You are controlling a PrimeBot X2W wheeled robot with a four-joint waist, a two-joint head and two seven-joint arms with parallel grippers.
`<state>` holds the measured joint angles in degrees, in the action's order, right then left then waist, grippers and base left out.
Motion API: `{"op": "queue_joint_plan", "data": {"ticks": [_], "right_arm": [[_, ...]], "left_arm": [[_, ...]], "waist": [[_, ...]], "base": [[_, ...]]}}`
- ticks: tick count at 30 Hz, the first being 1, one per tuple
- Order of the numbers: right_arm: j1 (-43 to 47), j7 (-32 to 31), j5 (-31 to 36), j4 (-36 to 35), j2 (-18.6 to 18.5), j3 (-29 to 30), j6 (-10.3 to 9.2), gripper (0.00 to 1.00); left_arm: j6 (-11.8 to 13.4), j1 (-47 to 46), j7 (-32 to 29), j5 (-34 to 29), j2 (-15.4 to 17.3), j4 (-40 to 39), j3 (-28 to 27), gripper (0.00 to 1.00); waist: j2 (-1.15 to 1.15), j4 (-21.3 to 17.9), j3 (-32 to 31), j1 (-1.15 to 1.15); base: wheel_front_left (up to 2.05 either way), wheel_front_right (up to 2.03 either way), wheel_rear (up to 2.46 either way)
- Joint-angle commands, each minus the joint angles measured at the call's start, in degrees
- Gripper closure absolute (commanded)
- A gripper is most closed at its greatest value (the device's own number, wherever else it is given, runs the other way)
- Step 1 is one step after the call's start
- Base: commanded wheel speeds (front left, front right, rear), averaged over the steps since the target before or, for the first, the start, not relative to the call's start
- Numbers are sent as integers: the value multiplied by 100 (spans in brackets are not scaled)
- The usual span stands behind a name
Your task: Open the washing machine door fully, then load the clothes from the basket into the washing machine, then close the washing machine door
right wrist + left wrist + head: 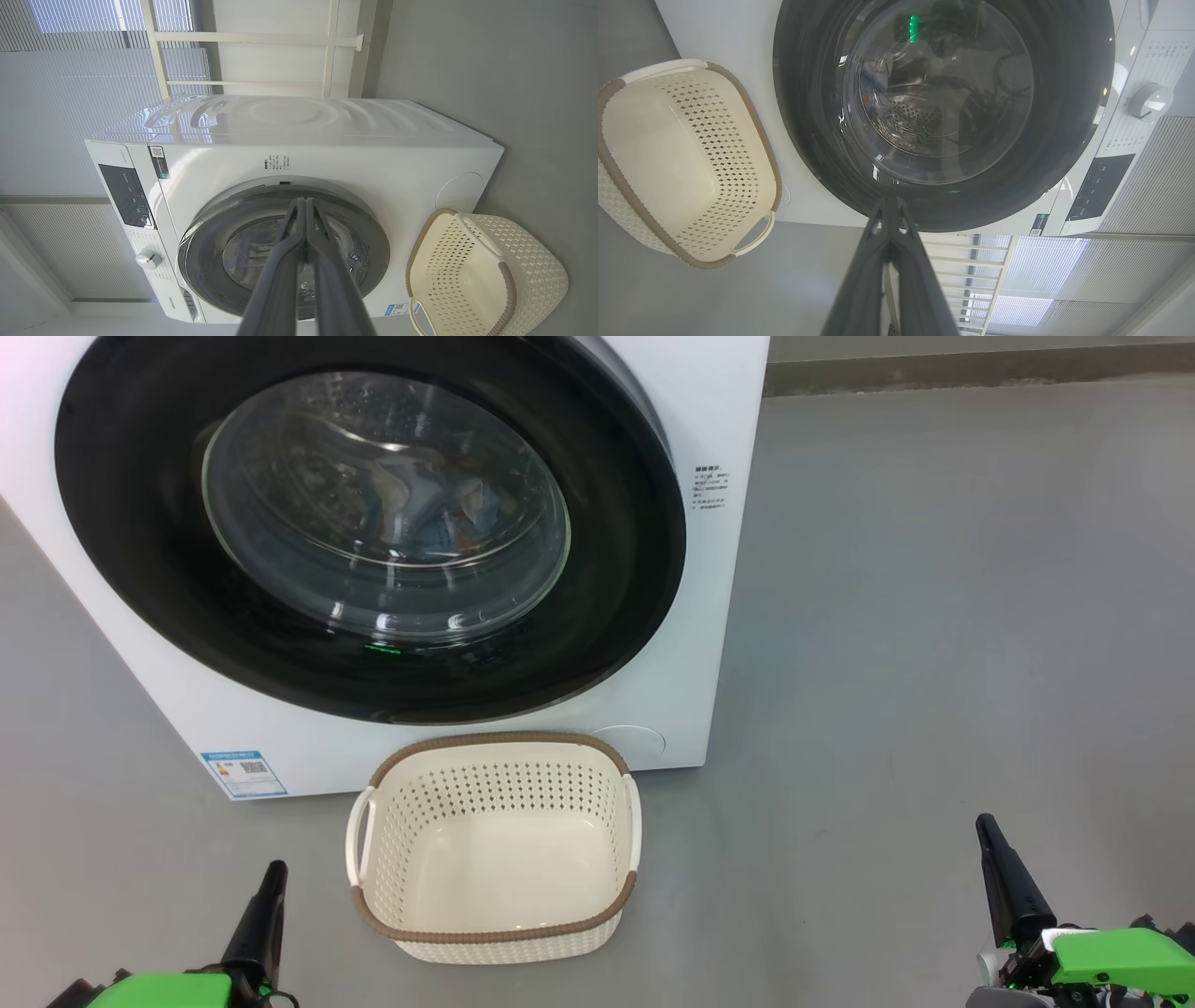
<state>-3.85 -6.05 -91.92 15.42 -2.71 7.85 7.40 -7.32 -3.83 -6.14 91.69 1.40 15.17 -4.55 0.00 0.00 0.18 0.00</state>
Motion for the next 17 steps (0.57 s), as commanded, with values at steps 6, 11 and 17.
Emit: {"op": "queue_joint_plan", "data": {"ticks": [6, 11, 17], "right_arm": [[-233, -45, -23, -140, -20, -131, 9, 100], [-233, -46, -23, -140, -20, -131, 9, 100], [-233, -46, -22, -140, -20, -130, 9, 100]], "left_arm": [[-17, -236, -34, 50, 148, -112, -195, 100], [-17, -236, -34, 50, 148, -112, -195, 100], [-17, -236, -34, 50, 148, -112, -195, 100]], "waist": [[0, 0, 0, 0], [0, 0, 0, 0], [0, 0, 0, 0]], "base": [[0, 0, 0], [0, 0, 0], [0, 0, 0]]}}
